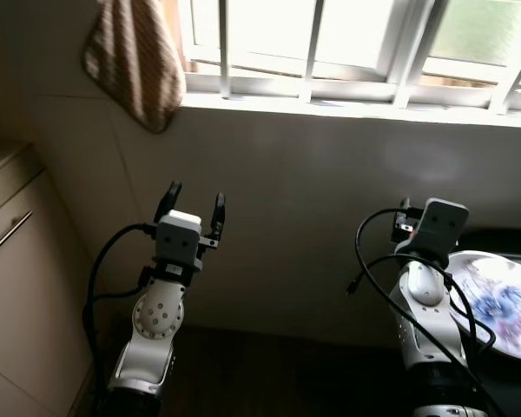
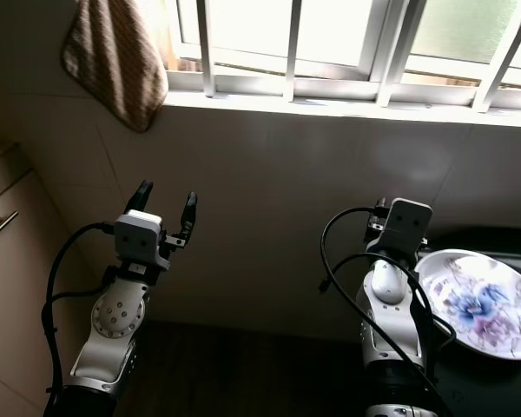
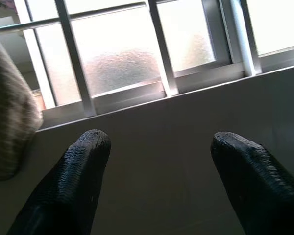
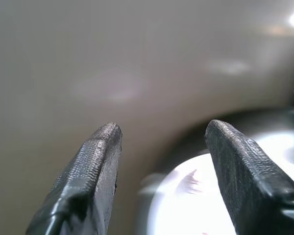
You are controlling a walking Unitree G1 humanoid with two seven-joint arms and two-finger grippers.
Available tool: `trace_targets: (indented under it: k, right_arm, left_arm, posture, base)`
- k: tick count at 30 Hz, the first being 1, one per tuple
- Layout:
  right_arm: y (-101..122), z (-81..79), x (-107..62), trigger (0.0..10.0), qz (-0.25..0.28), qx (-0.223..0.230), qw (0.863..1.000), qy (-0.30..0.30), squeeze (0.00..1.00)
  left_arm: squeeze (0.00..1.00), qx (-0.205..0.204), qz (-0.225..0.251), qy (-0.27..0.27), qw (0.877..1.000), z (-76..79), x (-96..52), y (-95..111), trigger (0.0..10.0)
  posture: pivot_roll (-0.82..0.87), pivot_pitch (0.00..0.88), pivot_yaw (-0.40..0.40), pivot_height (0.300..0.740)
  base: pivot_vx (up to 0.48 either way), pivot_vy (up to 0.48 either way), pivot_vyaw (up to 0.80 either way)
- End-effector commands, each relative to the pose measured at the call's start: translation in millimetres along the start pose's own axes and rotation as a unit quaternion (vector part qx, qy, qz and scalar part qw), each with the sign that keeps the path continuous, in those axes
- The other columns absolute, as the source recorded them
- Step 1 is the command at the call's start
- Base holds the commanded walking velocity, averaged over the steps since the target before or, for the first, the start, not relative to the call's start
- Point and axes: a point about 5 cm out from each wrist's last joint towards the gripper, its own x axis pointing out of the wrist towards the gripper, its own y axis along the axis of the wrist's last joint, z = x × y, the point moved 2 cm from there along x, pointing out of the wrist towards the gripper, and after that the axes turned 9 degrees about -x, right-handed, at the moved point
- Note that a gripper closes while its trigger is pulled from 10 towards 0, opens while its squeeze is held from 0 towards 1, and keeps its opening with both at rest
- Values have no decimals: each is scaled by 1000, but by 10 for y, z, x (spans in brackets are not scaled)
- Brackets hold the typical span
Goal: Kitchen organization
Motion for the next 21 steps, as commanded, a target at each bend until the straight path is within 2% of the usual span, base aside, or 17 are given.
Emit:
trace_targets:
  k: [1, 3, 7, 8, 16, 21]
  right_arm:
    - [-58, 116, 34, 10000, -22, 6, 999, -30, 0]
    - [-86, 146, 41, 10000, -30, 6, 999, -37, 0]
    - [-87, 122, 28, 10000, -30, 5, 999, -30, 0]
    - [-83, 109, 26, 10000, -30, 5, 999, -28, 0]
    - [-100, 96, 32, 10000, -36, 4, 999, -26, 0]
    - [-91, 62, 28, 10000, -28, -5, 999, -14, 0]
  left_arm:
    - [0, 3, -1, -10, 1000, 52, 20, 10, 10000]
    - [0, 2, -4, -10, 1000, 53, 18, 0, 10000]
    - [0, -1, 0, -11, 1000, 61, 17, 7, 10000]
    - [0, -2, 6, -8, 1000, 59, 19, 24, 10000]
    - [0, -8, -6, -3, 1000, 41, 22, -13, 10000]
    - [0, -13, -7, -5, 1000, 51, 14, -21, 10000]
  posture:
    - [22, 0, -33, 740]
    - [22, 0, -33, 740]
    - [20, 0, -31, 740]
    - [19, 0, -31, 740]
    - [23, 0, -33, 740]
    - [22, 0, -33, 740]
  base:
    - [0, 0, -800]
    - [0, -129, -400]
    - [0, -480, 0]
    - [0, 0, -800]
    - [0, 0, 0]
    - [0, 476, 0]
